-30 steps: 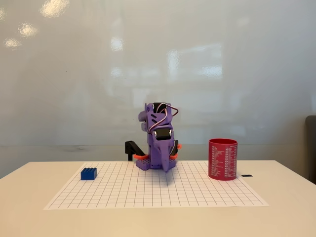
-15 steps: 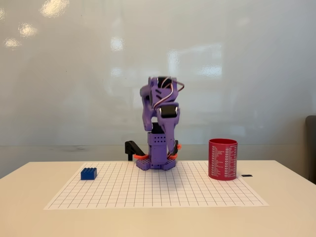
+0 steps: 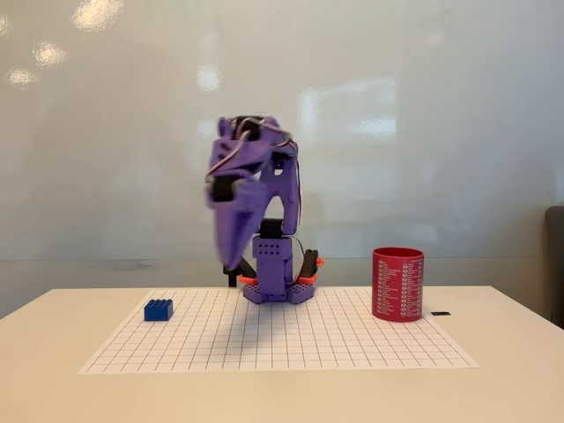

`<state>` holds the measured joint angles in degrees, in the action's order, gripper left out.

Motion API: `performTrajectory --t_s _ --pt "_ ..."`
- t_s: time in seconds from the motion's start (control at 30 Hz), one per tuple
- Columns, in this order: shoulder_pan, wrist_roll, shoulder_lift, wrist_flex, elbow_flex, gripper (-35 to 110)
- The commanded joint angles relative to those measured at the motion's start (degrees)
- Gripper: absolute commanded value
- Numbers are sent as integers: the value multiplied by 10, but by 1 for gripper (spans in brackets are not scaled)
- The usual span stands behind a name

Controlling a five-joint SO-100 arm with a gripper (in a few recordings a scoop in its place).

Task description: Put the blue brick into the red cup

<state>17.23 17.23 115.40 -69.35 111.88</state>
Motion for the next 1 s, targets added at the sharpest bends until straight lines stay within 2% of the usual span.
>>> performTrajectory --t_s 0.0,0.2,0.53,0.7,0.97 --pt "114 35 10 8 28 -1" --pt "222 75 -8 4 84 -1" --pt "381 224 -3 10 109 -1" --pt "403 221 -5 27 155 -1" --pt "401 152 -17 54 200 -1"
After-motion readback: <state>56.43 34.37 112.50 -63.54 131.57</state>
